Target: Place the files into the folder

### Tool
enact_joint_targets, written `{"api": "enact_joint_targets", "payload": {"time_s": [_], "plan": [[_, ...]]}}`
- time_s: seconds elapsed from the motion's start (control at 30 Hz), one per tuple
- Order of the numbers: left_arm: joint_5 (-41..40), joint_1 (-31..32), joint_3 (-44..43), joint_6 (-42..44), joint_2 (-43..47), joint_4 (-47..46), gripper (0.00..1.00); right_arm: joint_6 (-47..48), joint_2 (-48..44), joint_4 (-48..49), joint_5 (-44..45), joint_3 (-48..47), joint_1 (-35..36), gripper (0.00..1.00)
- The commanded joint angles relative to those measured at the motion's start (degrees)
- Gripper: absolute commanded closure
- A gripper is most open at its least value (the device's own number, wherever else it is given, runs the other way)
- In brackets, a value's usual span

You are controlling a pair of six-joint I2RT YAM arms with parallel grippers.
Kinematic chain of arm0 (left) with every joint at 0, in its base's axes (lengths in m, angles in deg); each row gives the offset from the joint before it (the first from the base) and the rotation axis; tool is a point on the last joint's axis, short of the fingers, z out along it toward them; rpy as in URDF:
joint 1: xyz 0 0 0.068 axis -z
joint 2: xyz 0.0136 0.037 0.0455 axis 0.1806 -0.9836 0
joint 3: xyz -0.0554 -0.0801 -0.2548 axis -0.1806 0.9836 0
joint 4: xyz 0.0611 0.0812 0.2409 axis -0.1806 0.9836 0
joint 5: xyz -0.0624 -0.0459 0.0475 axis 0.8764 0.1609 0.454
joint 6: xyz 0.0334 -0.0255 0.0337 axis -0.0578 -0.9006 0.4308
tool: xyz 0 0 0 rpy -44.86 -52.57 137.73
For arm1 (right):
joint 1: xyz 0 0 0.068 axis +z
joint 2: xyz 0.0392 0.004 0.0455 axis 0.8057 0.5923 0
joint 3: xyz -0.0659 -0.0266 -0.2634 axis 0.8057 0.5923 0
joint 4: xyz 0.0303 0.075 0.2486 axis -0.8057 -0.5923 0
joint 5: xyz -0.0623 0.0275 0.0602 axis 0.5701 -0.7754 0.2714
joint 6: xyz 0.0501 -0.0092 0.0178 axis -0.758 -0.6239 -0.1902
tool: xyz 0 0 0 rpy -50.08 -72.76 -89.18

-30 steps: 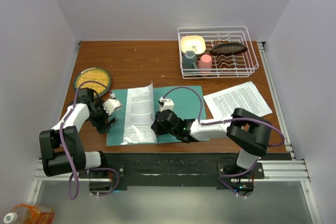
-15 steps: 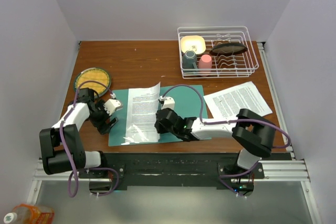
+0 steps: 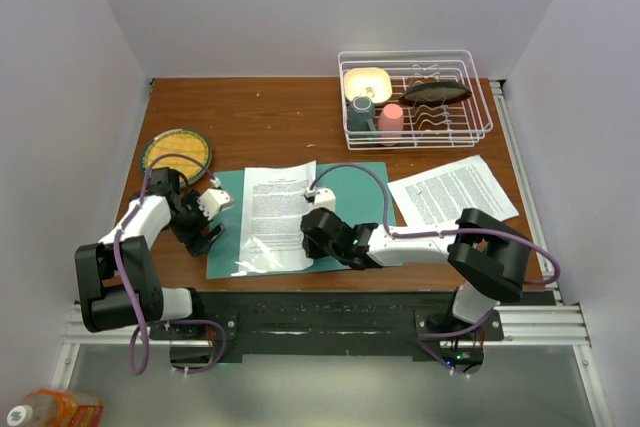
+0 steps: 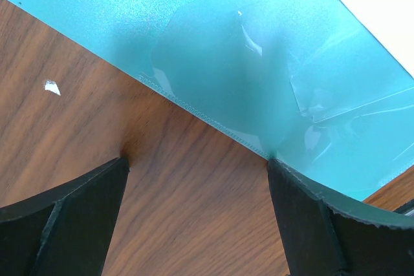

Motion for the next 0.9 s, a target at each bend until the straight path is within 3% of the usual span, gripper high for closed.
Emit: {"api": "enact_joint_targets", "payload": {"time_s": [0.0,0.23,0.37,0.43,0.57,0.87], "plan": [[1.07,-0.03,0.03,0.53,-0.2,0.4,0.06,1.05,-2.1,-1.39,1.3,1.05,0.0,0.77],[0.71,-0.03,0.47,0.79,-0.2,0.22,0.07,1.06,-2.8,-3.85,0.68,2.89,0.09,0.57],[0.71,0.06,0.56,0.79,-0.2,0.22,0.07,1.14,-4.47,-5.34,1.12,3.59,0.09,0.56],[0.89,-0.03,0.56,0.62,-0.2,0.05,0.07,0.71,-5.96,-4.82,1.12,4.91,0.0,0.6],[0.98,-0.03,0.47,0.44,-0.46,-0.13,0.07,-0.87,-6.59,-2.63,0.68,6.14,0.01,0.81],[0.89,-0.03,0.73,0.27,-0.2,-0.39,0.07,-2.99,-4.83,1.42,-0.9,6.41,0.09,0.97]]}}
